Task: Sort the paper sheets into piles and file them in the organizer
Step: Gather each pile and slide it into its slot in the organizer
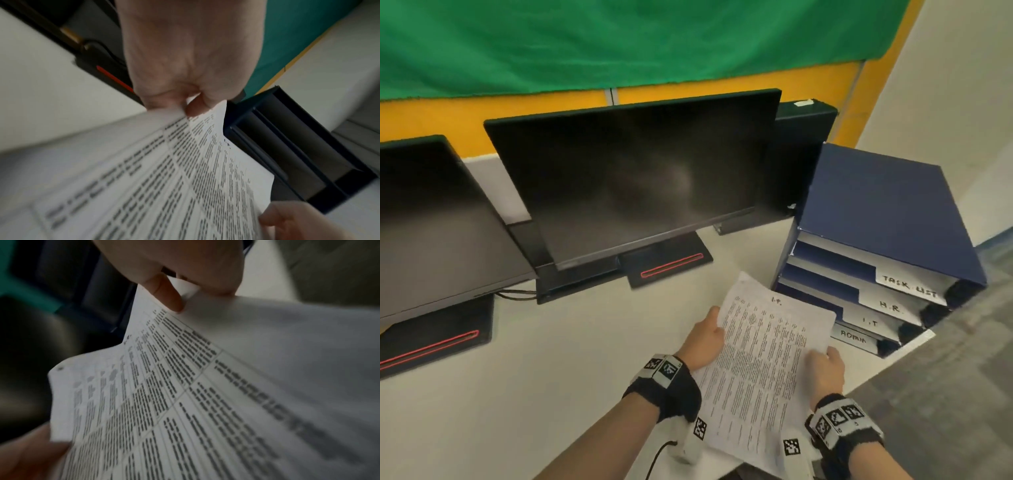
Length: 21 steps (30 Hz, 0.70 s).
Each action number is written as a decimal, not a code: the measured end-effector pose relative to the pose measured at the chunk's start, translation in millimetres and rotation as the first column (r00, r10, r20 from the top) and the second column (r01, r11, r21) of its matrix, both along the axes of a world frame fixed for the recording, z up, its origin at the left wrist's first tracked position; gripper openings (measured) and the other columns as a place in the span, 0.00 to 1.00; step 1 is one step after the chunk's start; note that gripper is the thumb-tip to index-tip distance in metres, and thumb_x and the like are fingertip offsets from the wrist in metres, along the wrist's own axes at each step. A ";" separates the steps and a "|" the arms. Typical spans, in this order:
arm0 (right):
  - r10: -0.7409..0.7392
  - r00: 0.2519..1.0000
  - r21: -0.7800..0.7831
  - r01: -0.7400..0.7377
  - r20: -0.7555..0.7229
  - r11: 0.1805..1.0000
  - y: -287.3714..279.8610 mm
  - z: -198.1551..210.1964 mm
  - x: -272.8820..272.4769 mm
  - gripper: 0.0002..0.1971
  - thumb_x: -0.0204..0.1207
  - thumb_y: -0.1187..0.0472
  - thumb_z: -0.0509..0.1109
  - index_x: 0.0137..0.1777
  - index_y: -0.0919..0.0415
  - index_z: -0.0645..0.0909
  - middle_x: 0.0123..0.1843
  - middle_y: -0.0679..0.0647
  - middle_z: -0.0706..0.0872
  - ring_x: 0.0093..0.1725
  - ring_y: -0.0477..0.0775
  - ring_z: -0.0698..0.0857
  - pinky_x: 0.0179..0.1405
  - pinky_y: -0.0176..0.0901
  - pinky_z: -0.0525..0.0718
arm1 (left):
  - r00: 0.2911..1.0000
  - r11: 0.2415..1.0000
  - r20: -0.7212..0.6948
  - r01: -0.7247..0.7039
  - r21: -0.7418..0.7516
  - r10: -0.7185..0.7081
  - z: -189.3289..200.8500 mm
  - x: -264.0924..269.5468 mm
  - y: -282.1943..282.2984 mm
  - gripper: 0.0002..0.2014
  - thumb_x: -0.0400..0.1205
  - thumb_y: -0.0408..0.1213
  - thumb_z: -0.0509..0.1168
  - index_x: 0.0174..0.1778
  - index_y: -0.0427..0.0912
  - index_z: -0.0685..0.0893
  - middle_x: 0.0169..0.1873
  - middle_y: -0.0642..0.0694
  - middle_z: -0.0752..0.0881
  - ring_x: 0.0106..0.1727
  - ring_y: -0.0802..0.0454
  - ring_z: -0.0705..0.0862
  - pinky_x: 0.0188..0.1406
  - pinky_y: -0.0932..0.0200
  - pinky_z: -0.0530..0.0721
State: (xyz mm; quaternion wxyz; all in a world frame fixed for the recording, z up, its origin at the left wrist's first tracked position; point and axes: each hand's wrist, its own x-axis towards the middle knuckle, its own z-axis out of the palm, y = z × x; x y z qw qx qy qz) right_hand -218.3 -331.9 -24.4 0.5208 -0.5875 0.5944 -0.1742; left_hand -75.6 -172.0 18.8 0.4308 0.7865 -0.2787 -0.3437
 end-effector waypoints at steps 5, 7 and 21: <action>-0.167 0.978 -0.050 0.162 -0.123 0.986 -50.6 12.6 -40.3 0.17 0.76 0.66 0.60 0.64 0.68 0.76 0.62 0.69 0.80 0.59 0.70 0.78 0.64 0.60 0.73 | 0.972 0.990 -0.194 0.139 0.024 -0.132 -16.7 -31.2 -34.1 0.17 0.85 0.35 0.53 0.71 0.44 0.68 0.65 0.48 0.79 0.59 0.54 0.79 0.56 0.60 0.79; -0.195 0.969 -0.059 0.188 -0.155 0.980 -70.1 19.4 -42.5 0.21 0.76 0.66 0.60 0.69 0.70 0.74 0.67 0.70 0.77 0.65 0.73 0.76 0.67 0.59 0.72 | 0.946 0.987 -0.290 0.156 0.025 -0.142 -20.9 -37.1 -39.4 0.18 0.84 0.36 0.57 0.71 0.43 0.68 0.67 0.46 0.79 0.62 0.52 0.79 0.61 0.57 0.79; -0.137 0.933 0.465 -0.036 0.333 0.884 -10.4 25.2 -92.0 0.21 0.76 0.49 0.65 0.59 0.66 0.78 0.47 0.66 0.85 0.39 0.64 0.84 0.34 0.49 0.87 | 0.972 0.998 -0.229 -0.056 0.029 0.061 -20.0 -26.0 -94.0 0.18 0.81 0.27 0.51 0.67 0.43 0.70 0.57 0.45 0.81 0.61 0.46 0.80 0.63 0.50 0.81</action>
